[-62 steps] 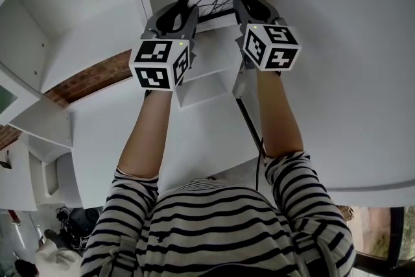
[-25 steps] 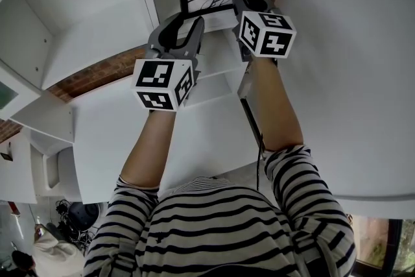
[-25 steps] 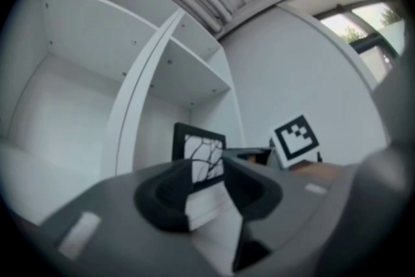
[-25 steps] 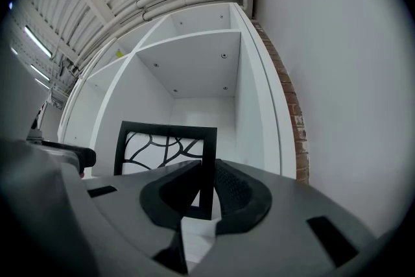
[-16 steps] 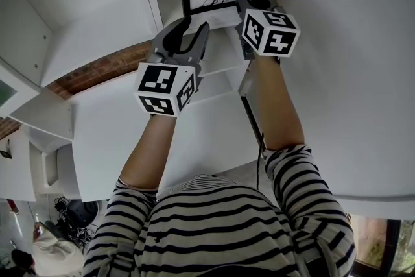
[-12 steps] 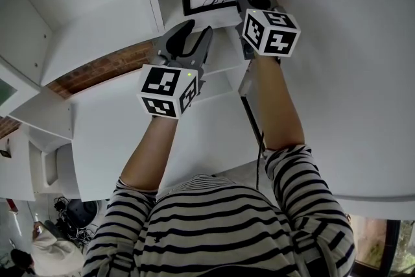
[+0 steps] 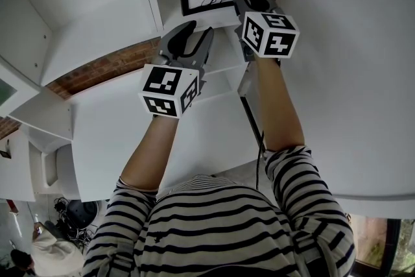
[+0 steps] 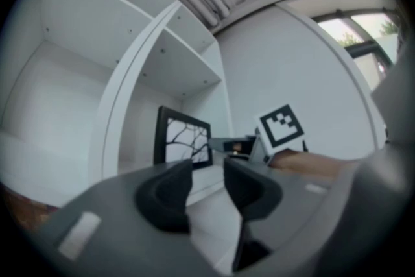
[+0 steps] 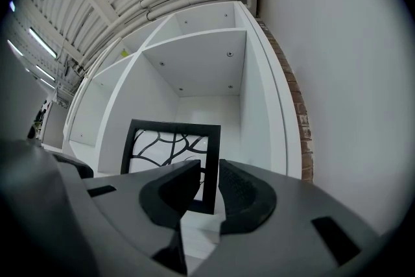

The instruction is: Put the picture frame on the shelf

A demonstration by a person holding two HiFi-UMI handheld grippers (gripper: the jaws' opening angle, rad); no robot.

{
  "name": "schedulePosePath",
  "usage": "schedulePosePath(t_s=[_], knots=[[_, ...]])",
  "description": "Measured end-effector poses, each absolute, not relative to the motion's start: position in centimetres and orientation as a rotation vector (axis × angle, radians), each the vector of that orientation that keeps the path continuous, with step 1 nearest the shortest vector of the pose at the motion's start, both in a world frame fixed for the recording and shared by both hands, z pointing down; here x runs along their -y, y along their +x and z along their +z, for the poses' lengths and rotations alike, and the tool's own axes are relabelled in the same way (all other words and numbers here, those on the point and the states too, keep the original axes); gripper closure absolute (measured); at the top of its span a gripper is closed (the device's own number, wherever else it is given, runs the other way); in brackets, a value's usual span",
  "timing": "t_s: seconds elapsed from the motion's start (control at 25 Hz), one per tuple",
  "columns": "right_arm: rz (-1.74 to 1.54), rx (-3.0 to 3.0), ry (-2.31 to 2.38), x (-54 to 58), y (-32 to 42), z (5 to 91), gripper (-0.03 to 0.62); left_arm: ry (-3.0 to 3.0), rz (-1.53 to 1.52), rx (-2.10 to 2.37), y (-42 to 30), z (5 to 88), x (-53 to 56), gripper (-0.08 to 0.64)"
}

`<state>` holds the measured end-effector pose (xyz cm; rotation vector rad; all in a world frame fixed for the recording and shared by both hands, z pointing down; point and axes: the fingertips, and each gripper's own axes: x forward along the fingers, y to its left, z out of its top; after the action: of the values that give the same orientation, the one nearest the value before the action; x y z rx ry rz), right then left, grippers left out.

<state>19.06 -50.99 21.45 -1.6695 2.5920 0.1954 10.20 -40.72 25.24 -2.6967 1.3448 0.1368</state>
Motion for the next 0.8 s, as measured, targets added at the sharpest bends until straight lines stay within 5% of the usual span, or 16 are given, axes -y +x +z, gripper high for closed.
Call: schedulePosePath(t_s=[0.8], knots=[[0.159,-2.654,-1.573,45.3,18.2,23.8,0.531,-2.746,0.158,-1.292,10.3,25.6,39.2,0.420]])
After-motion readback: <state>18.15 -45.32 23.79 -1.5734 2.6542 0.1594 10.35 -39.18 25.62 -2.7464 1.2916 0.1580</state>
